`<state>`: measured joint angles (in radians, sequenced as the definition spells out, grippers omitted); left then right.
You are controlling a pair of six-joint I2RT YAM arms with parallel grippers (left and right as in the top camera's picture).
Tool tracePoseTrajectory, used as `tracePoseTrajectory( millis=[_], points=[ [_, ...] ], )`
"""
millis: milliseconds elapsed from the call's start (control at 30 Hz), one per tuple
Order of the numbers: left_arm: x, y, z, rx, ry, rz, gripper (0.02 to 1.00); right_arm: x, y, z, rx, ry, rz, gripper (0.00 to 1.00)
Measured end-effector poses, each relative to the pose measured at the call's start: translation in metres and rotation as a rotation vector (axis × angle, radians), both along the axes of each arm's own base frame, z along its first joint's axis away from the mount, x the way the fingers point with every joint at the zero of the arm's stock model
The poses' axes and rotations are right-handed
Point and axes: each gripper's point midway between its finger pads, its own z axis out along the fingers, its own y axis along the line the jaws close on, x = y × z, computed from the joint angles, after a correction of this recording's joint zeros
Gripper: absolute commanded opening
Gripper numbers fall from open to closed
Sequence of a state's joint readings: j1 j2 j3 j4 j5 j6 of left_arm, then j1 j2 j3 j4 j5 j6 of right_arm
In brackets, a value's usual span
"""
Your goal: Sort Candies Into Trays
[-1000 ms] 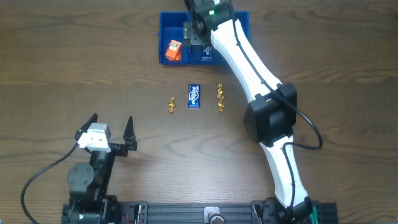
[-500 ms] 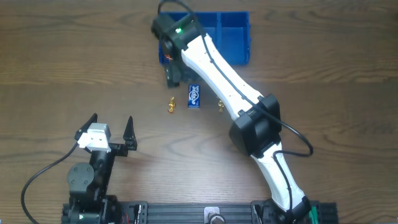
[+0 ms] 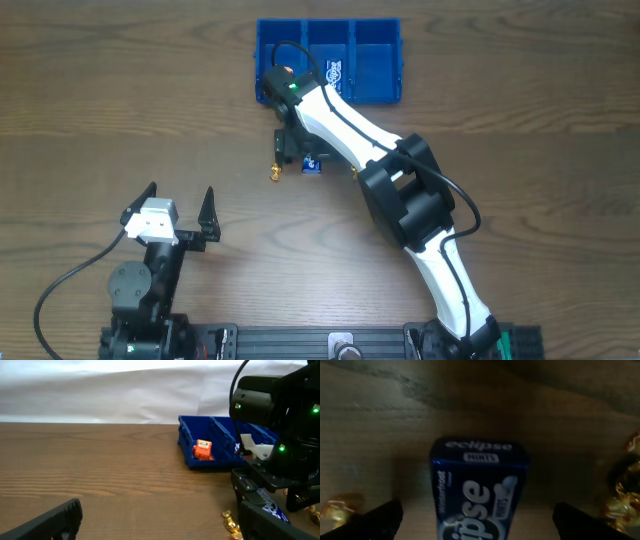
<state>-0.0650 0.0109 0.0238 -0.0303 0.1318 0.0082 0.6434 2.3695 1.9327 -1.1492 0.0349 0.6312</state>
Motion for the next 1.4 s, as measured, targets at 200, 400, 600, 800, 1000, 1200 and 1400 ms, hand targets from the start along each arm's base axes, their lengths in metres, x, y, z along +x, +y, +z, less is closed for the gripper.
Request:
tracePoseTrajectory(
  millis=[200, 400, 600, 800, 1000, 1200, 1400],
  points=[
    [0.000, 0.000, 0.000, 0.000, 0.000, 0.000, 0.998, 0.001, 0.003, -0.001, 0.016, -0.005, -0.014, 0.356],
    [0.000, 0.000, 0.000, 0.000, 0.000, 0.000, 0.998, 0.001, 0.003, -0.001, 0.016, -0.005, -0.034, 0.209],
    [0.000, 0.000, 0.000, 0.000, 0.000, 0.000, 0.998, 0.001, 0.003, -0.001, 0.016, -0.005, -0.038, 0.121],
    [0.000, 0.000, 0.000, 0.000, 0.000, 0.000, 0.998, -0.004, -0.004, 0.003, -0.012, 0.010, -0.038, 0.110],
    [0.000, 0.000, 0.000, 0.000, 0.000, 0.000, 0.998, 0.016, -0.011, 0.062, -0.015, -0.154, -0.042, 0.161],
    [0.000, 0.000, 0.000, 0.000, 0.000, 0.000, 0.998, 0.098, 0.002, 0.264, 0.191, -0.760, -0.053, 0.165],
    [0.000, 0.000, 0.000, 0.000, 0.000, 0.000, 0.998, 0.137, -0.035, 0.291, 0.148, -0.897, -0.102, 0.165]
  ],
)
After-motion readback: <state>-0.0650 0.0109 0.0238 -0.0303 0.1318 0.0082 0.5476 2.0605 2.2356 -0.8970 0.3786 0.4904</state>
